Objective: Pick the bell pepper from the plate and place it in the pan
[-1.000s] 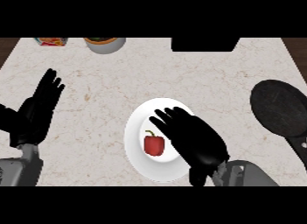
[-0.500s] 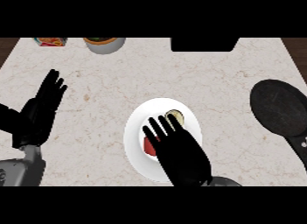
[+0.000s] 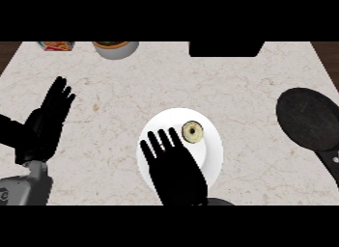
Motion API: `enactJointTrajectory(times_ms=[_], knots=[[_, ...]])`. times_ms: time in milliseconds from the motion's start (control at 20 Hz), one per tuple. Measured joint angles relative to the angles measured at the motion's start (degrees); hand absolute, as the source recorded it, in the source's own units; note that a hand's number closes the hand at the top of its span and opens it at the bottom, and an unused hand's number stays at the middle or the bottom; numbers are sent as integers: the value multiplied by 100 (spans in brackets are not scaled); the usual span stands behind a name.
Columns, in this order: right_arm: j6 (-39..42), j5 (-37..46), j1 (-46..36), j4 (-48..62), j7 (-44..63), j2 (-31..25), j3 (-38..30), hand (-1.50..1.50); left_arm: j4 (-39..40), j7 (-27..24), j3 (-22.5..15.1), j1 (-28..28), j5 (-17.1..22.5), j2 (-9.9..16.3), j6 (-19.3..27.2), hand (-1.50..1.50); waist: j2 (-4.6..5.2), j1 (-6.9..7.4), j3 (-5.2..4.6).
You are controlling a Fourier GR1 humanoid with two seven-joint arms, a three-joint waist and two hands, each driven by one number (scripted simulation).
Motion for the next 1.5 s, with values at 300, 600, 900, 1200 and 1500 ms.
enactJointTrajectory(times_ms=[300, 600, 900, 1200, 1500], knots=[[-218, 329, -10, 563, -168, 92, -183, -150, 91, -6, 226, -28, 39, 46, -208, 0, 2, -1, 0], [-679, 268, -164, 1200, -278, 134, -198, -150, 278, -70, 295, -158, -75, -62, -235, 0, 5, 3, 0], [-945, 126, -390, 1882, -372, 160, -187, -150, 308, -40, 372, -212, -99, -97, -331, 0, 6, 14, 1], [-1374, -24, -600, 2337, -527, 166, -220, -150, 111, -56, 341, -28, -208, -188, -375, 0, 5, 26, 1], [-1867, -284, -730, 2905, -722, 164, -160, -150, 287, -77, 449, -136, -220, -189, -479, 0, 8, 27, 1]])
